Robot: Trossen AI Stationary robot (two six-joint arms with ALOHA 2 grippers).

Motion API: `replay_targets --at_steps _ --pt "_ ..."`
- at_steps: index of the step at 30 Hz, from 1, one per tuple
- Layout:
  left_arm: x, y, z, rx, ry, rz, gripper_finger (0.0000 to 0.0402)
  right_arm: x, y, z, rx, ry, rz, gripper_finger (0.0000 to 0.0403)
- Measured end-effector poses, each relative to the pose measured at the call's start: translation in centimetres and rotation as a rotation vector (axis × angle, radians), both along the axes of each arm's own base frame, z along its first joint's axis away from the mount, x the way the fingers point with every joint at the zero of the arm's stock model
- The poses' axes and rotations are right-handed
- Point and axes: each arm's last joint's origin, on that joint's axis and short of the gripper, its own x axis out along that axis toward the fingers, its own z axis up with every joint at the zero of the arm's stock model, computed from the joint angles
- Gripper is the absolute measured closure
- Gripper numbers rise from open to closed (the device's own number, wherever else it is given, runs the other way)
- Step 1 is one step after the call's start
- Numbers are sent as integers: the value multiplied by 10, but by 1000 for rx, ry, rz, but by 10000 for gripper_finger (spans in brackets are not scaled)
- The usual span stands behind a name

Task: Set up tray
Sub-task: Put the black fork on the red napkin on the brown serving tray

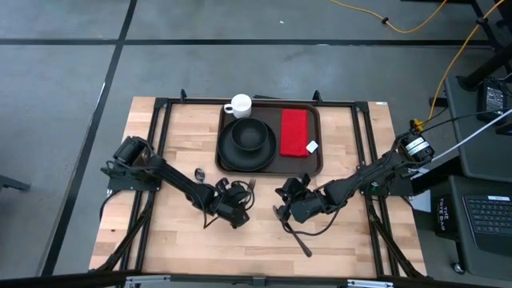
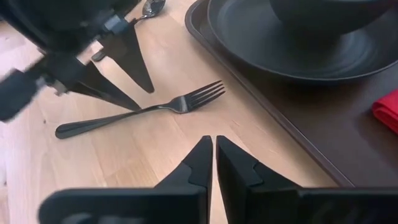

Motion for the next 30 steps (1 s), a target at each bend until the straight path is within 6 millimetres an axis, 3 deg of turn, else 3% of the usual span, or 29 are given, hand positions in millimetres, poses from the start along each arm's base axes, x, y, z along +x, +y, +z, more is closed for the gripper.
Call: replay_targets --at_steps 6,18,30 --pt "1 0 -11 -13 15 34 279 0 0 0 16 -8 -12 376" --pt "-4 -1 -12 -25 91 -5 284 0 0 0 14 -5 -12 375" --pt "-14 -18 -13 34 124 -106 382 0 0 0 14 -4 -11 375"
